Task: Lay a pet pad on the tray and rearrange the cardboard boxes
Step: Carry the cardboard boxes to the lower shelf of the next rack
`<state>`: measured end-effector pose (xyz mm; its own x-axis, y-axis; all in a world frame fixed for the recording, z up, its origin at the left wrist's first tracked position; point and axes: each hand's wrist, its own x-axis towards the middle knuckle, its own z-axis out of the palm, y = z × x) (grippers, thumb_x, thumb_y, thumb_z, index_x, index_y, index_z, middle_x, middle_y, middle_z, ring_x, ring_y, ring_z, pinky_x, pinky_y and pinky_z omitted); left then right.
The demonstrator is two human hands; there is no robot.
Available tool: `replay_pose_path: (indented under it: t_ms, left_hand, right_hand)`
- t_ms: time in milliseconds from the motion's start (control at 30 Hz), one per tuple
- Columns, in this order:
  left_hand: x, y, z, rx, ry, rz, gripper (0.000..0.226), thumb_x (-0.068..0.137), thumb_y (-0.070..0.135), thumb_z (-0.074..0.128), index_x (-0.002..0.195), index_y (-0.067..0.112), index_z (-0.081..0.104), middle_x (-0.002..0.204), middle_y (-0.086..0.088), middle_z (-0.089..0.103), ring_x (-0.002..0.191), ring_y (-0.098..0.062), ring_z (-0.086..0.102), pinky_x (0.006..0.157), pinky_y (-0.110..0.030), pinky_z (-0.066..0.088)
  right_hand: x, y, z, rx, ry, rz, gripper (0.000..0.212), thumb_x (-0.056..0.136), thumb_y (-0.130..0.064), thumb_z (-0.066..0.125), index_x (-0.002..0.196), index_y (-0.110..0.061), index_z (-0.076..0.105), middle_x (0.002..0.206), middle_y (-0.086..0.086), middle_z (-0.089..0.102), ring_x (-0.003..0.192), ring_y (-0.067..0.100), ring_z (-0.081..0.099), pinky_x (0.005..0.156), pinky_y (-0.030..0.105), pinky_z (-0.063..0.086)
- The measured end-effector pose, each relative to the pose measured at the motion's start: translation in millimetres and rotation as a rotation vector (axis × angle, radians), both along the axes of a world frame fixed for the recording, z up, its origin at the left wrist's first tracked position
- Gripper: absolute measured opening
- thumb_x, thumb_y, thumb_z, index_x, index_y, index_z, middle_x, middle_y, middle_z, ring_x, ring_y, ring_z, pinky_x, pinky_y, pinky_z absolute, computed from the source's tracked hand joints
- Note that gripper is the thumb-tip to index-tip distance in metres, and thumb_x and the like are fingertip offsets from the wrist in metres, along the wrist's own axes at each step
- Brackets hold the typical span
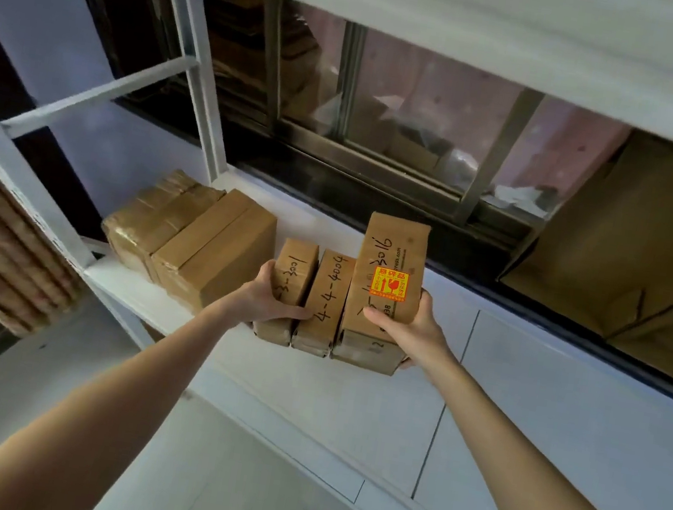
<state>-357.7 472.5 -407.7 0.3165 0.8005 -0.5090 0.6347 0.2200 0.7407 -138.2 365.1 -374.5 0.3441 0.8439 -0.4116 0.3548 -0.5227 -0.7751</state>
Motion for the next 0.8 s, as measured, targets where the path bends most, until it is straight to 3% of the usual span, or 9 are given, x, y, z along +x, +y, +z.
replay_pose_path:
  t_ms: [67, 167, 433, 633, 800]
  left_hand:
    - [-2.4, 2.2, -7.1, -0.028, 0.067, -0.028, 0.114, 0.065, 0.036, 0.083, 0.147, 0.023, 0.004, 0.140, -0.004, 0.038, 0.125, -0.028, 0.043, 0.081, -0.044, 0.052]
    - [-9.0, 5.5, -18.3, -0.057, 0.134, -0.068, 0.115, 0.066, 0.038, 0.083, 0.147, 0.023, 0.003, 0.140, -0.002, 0.039, 0.121, -0.027, 0.045, 0.077, -0.044, 0.052]
    - [-25.5, 6.9, -50.5, -0.051, 0.187, -0.136, 0.111, 0.068, 0.029, 0.083, 0.146, 0.012, 0.006, 0.140, -0.008, 0.039, 0.126, -0.027, 0.042, 0.096, -0.042, 0.045]
    - [-29.3, 10.2, -59.8, 0.029, 0.148, -0.154, 0.093, 0.072, 0.034, 0.079, 0.139, 0.006, 0.021, 0.132, -0.009, 0.046, 0.117, -0.024, 0.047, 0.096, -0.034, 0.043]
    - [-29.3, 19.8, -56.3, 0.240, 0.341, -0.259, 0.085, 0.085, 0.044, 0.062, 0.146, 0.009, 0.014, 0.141, -0.018, 0.023, 0.133, -0.039, 0.029, 0.113, -0.045, 0.025]
  right_hand:
    - [-5.5, -1.5, -8.5, -0.027, 0.006, -0.016, 0.086, 0.072, -0.053, 0.071, 0.138, -0.027, 0.021, 0.131, -0.001, 0.053, 0.116, 0.025, 0.055, 0.088, 0.049, 0.053]
    - [-16.4, -5.2, -22.7, -0.064, 0.024, -0.049, 0.085, 0.072, -0.052, 0.072, 0.136, -0.026, 0.022, 0.128, -0.002, 0.053, 0.115, 0.025, 0.055, 0.089, 0.047, 0.053]
    - [-47.6, -15.4, -54.1, -0.094, 0.070, -0.084, 0.087, 0.072, -0.049, 0.074, 0.137, -0.026, 0.021, 0.129, -0.002, 0.057, 0.118, 0.024, 0.054, 0.100, 0.039, 0.042]
    - [-53.0, -14.5, -60.8, -0.083, 0.134, -0.126, 0.089, 0.075, -0.046, 0.072, 0.142, -0.027, 0.015, 0.129, -0.003, 0.055, 0.118, 0.023, 0.053, 0.101, 0.037, 0.041]
    - [-65.3, -16.4, -67.9, -0.068, 0.175, -0.171, 0.089, 0.076, -0.050, 0.069, 0.142, -0.032, 0.012, 0.129, -0.005, 0.055, 0.119, 0.023, 0.054, 0.102, 0.043, 0.043]
